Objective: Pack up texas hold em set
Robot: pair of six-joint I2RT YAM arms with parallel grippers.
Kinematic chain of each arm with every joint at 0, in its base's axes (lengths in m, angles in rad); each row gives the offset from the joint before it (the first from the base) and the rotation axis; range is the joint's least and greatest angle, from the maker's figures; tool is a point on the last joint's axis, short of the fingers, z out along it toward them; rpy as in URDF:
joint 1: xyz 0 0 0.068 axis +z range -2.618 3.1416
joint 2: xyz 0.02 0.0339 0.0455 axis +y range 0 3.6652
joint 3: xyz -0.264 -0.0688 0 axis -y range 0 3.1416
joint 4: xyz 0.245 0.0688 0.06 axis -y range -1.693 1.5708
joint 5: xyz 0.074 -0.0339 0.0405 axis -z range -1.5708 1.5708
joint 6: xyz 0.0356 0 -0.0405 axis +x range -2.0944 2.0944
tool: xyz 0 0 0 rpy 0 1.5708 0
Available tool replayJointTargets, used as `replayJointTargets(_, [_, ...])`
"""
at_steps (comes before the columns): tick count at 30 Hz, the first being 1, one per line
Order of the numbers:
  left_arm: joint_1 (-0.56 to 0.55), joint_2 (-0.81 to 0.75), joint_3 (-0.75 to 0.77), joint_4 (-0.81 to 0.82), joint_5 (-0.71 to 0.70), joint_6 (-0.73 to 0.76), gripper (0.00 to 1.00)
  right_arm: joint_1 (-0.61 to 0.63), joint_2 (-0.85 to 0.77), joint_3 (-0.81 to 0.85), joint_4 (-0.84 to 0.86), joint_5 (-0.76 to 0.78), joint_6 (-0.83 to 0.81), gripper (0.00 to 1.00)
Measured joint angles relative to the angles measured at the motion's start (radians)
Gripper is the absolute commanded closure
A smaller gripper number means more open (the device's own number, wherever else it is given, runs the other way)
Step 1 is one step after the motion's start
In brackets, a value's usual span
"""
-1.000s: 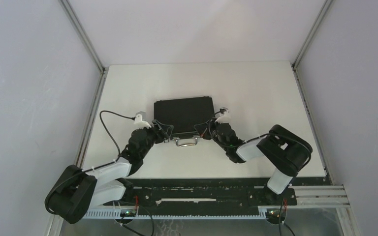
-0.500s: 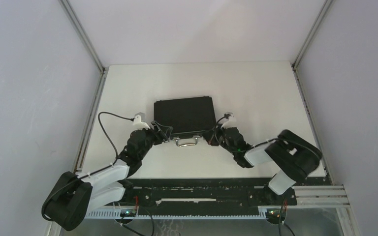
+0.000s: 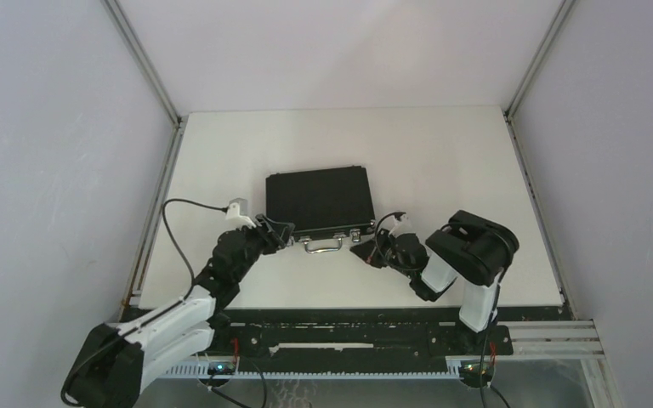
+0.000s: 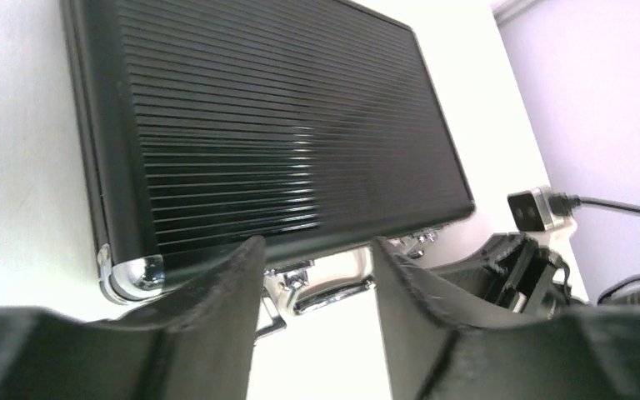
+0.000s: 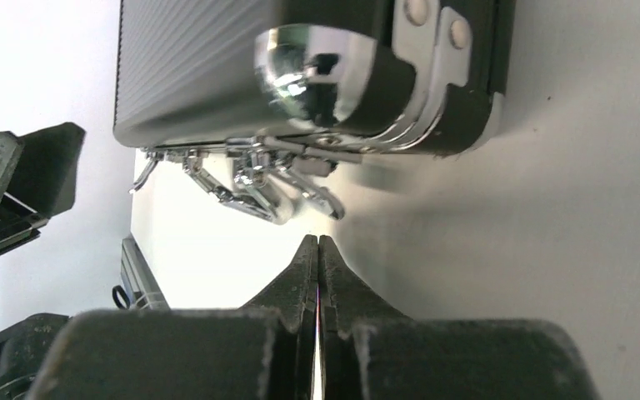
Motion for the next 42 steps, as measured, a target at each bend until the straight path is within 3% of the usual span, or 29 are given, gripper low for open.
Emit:
replayJointTargets(3, [-0.018,-0.108,-0.003,-0.035,0.027,0.021,0.62,0.008,-0.098,-0.016,-0.079,0.005,-0.013,1.0])
replayJointTargets(4, [-0.025,-0.142,-0.003,-0.04,0.04,0.029,0.69,0.013,-0.127,-0.015,-0.097,0.011,-0.018,1.0])
replayJointTargets(5, [-0.033,-0.175,-0.002,-0.048,0.061,0.038,0.9,0.018,-0.159,-0.013,-0.117,0.017,-0.026,1.0])
replayJointTargets(6, [-0.039,-0.196,0.0,-0.054,0.082,0.043,0.99,0.021,-0.174,-0.012,-0.125,0.023,-0.031,1.0])
replayJointTargets(7, [-0.043,-0.208,0.001,-0.059,0.111,0.053,1.0,0.024,-0.182,-0.01,-0.132,0.029,-0.036,1.0])
replayJointTargets(14, [-0.047,-0.105,0.013,-0.065,0.266,0.031,1.0,0.021,-0.075,-0.008,-0.105,0.022,-0.015,1.0])
replayJointTargets(21, [-0.021,0.147,-0.132,0.063,0.219,-0.023,1.0,0.002,-0.042,-0.019,-0.042,-0.002,0.002,1.0])
replayJointTargets(27, [0.058,0.439,-0.156,0.372,0.27,-0.097,1.0,-0.002,-0.059,-0.045,-0.032,-0.01,0.008,1.0])
replayJointTargets(31, [0.055,0.517,-0.162,0.481,0.33,-0.124,1.0,-0.002,-0.117,-0.051,-0.046,-0.011,0.006,1.0])
replayJointTargets(35, [0.002,0.423,-0.164,0.434,0.343,-0.132,1.0,-0.001,-0.169,-0.052,-0.072,0.003,-0.001,1.0])
replayJointTargets(42, [-0.06,-0.079,-0.123,0.01,0.258,-0.062,1.0,-0.001,-0.175,-0.05,-0.12,0.011,-0.013,1.0])
